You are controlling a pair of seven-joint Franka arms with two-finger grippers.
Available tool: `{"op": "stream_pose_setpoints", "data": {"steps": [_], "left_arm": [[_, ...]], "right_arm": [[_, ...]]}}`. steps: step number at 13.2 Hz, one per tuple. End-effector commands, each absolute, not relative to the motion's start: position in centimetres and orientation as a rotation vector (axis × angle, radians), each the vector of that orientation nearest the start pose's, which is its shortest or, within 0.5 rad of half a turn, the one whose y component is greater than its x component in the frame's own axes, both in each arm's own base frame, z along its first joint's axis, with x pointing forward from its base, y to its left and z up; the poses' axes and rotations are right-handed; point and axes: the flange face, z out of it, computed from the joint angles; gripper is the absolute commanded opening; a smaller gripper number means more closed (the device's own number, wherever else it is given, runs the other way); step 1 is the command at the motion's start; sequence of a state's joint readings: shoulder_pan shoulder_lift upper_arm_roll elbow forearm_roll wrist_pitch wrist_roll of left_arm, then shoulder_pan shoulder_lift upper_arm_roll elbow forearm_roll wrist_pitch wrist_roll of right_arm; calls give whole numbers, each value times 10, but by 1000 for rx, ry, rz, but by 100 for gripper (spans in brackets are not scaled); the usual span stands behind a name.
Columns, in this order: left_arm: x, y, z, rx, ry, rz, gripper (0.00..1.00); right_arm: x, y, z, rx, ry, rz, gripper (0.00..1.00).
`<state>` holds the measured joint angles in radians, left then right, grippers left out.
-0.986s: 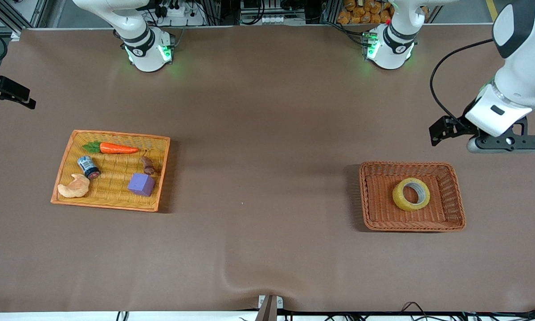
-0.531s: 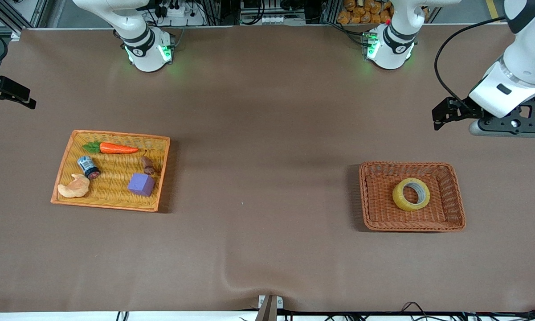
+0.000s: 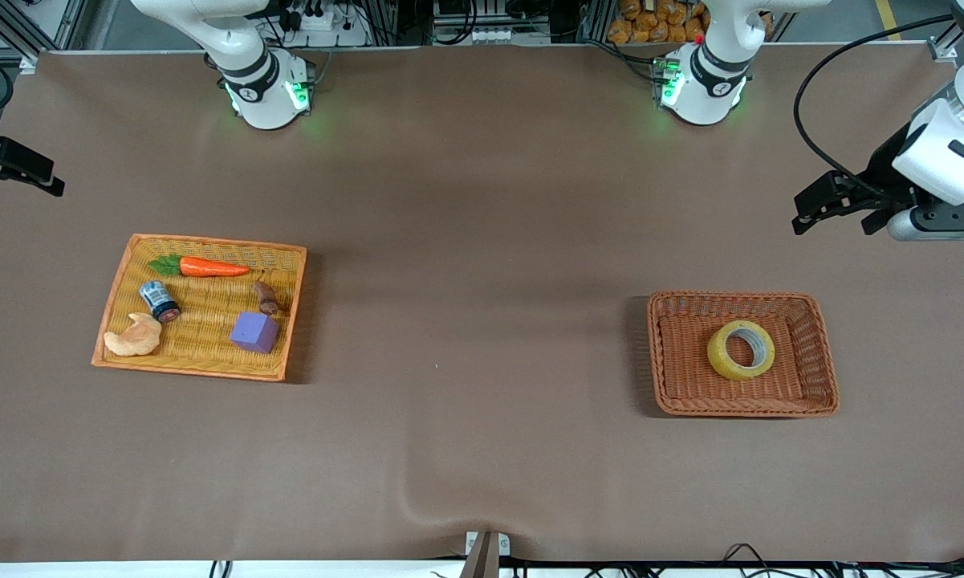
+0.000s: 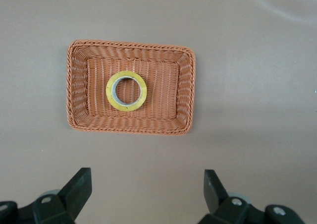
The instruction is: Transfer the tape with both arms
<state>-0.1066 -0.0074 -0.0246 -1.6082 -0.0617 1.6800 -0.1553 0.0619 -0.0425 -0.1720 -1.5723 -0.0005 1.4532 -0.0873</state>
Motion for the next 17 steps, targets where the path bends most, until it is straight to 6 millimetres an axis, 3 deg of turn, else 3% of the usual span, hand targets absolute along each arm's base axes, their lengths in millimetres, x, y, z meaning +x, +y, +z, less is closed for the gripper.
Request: {"op": "stream_pose_setpoints", "data": {"steps": [1,3,9,17], "left_arm": [[554,-77,629,-3180,39,-76,100],[550,-75,635,-3135,204,-41,100],[541,-74,636,-3143,184,37,100],[536,-70,646,-3123,201,8,100]], "right_arm": [[525,-66,641,-3135,39,121,100],[524,-70,643,-3137,49,114,100],[525,-72,640,-3135,54,124,100],[526,-73,638,-3133,63,133,100]]}}
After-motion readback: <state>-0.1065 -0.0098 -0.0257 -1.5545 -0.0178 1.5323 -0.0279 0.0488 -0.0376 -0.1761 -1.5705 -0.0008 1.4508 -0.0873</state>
